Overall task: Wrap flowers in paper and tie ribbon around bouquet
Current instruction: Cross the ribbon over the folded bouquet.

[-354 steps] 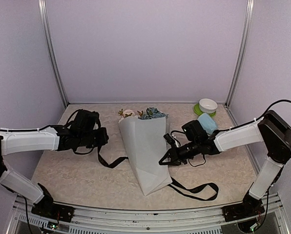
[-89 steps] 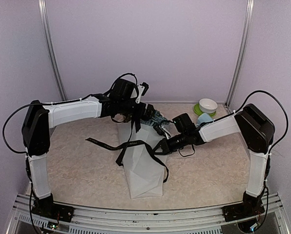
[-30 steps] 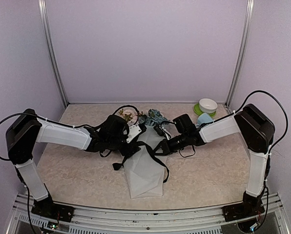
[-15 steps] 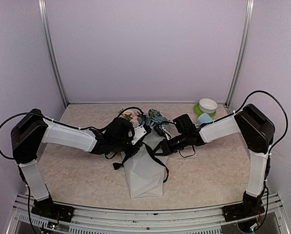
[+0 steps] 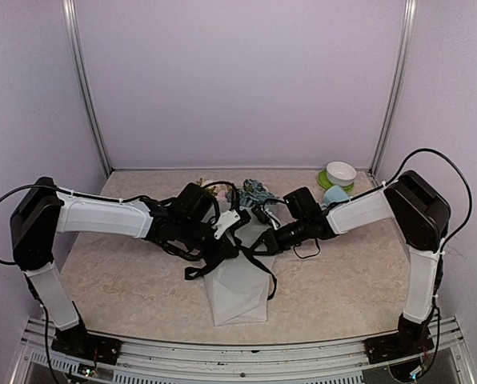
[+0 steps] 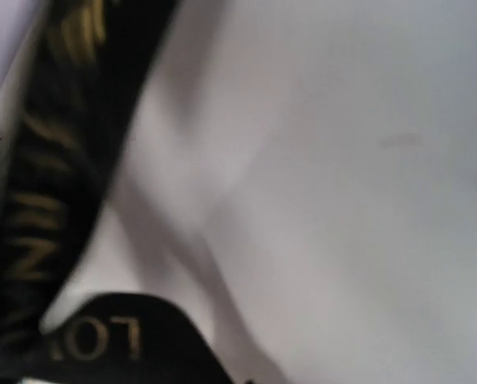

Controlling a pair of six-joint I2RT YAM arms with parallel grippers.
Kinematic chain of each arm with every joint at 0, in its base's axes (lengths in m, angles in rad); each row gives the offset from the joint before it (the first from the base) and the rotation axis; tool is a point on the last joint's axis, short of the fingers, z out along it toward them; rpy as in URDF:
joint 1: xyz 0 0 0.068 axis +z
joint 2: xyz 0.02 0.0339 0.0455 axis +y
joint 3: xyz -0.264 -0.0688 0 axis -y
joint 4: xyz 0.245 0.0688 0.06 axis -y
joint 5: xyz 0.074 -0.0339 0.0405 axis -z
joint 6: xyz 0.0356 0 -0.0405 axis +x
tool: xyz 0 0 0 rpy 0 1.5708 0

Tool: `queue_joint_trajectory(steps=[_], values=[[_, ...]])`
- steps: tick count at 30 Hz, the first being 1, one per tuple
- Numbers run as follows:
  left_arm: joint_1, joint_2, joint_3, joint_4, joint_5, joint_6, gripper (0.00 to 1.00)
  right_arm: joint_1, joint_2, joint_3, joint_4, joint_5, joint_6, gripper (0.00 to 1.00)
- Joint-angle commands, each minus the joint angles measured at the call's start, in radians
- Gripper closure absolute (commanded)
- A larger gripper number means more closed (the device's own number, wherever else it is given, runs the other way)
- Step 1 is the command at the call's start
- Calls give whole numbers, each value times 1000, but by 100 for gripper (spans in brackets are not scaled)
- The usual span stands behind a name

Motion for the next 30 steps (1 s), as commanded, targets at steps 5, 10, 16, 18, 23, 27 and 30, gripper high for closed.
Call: queue_joint_trajectory(steps=[5,10,16,18,23,27,30], values=[[-76,-69,53,-276,227,-41,100,6,-33,3,-8,-4,-46,100],[-125,-120,73,-282,237,-54,100,6,-50,-5,3,-13,-61,100],[-152,-189,92,-274,326,-39,100,6,-70,-16,9,-7,-75,100],[-141,-212,60,-242,329,-23,100,6,-67,-17,12,-6,-76,100],[30,-221,-44,-61,331,-127,100,6,-50,-10,21,-3,-63,100],[132,-217,-74,48,304,-202,100,6,-44,4,20,29,-49,100],[134,-196,-65,77,346,-214,100,6,-40,14,28,30,-42,100]])
